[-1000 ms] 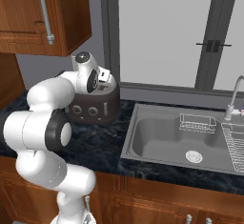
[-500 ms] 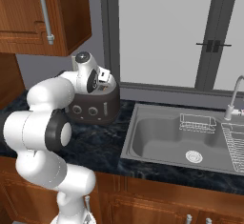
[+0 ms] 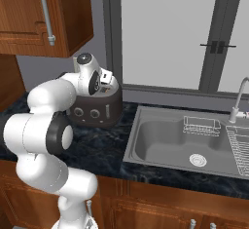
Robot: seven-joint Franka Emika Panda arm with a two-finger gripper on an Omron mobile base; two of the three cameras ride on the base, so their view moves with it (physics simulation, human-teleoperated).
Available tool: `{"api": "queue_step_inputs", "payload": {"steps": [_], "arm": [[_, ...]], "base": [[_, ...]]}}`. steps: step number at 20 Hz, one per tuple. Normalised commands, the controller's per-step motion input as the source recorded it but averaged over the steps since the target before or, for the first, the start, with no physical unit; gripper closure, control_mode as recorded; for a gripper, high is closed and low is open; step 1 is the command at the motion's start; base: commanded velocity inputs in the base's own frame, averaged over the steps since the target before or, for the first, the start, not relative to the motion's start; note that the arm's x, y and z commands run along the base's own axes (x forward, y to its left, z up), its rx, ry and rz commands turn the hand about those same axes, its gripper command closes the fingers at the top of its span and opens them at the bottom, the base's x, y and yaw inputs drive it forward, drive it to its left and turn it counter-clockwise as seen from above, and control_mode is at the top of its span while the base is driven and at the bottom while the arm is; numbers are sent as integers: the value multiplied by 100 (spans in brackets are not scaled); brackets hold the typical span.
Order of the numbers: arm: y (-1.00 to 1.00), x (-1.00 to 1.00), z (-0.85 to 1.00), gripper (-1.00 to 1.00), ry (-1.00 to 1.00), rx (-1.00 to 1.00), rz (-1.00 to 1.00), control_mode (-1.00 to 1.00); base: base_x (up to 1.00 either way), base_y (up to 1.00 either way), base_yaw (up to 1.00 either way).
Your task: Start the toaster. Once the lever pops up, take the bread to the plate on the dining counter.
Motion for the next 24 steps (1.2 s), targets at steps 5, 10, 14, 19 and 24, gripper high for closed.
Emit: {"api": "queue_step_inputs", "payload": {"steps": [5,10,14,19,24], "arm": [[0,0,0,-100,0,0,0,-100],[0,0,0,-100,0,0,0,-100],[0,0,0,-100,0,0,0,-100],[0,0,0,-100,0,0,0,-100],[0,0,0,-100,0,0,0,-100]], "base": [[0,0,0],[0,0,0],[0,0,0],[0,0,0],[0,0,0]]}}
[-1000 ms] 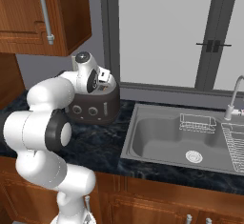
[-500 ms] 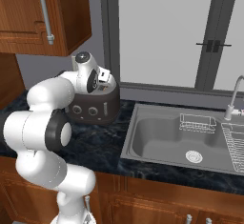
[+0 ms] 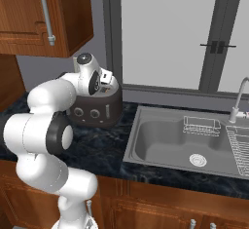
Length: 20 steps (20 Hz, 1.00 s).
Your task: Start the toaster. Once the lever pops up, take the bread to the plate on the dining counter.
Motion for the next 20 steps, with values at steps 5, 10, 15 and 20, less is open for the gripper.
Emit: {"api": "queue_step_inputs", "payload": {"steps": [5,10,15,20], "arm": [[0,0,0,-100,0,0,0,-100],[0,0,0,-100,0,0,0,-100],[0,0,0,-100,0,0,0,-100],[0,0,0,-100,0,0,0,-100]], "base": [[0,0,0],[0,0,0],[0,0,0],[0,0,0]]}}
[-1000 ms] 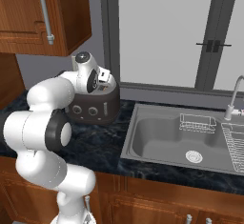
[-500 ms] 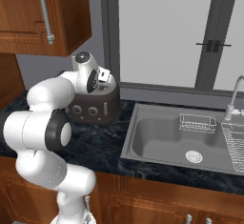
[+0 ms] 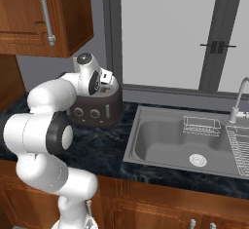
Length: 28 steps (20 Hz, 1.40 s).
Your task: Start the toaster. Once the lever pops up, take the bread to the plate on the dining counter.
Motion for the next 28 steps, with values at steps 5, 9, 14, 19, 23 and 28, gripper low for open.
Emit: {"api": "queue_step_inputs", "payload": {"steps": [5,9,14,19,23,28], "arm": [[0,0,0,-100,0,0,0,-100],[0,0,0,-100,0,0,0,-100],[0,0,0,-100,0,0,0,-100],[0,0,0,-100,0,0,0,-100],[0,0,0,-100,0,0,0,-100],[0,0,0,-100,0,0,0,-100]], "base": [[0,0,0],[0,0,0],[0,0,0],[0,0,0],[0,0,0],[0,0,0]]}}
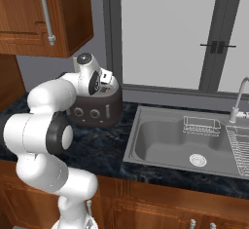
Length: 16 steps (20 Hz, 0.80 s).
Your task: Start the toaster. Once the lever pops up, take the bread to the plate on the dining counter.
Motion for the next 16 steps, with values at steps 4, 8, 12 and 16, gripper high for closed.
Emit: {"api": "queue_step_inputs", "payload": {"steps": [4,8,12,16], "arm": [[0,0,0,-100,0,0,0,-100],[0,0,0,-100,0,0,0,-100],[0,0,0,-100,0,0,0,-100],[0,0,0,-100,0,0,0,-100]], "base": [[0,0,0],[0,0,0],[0,0,0],[0,0,0]]}}
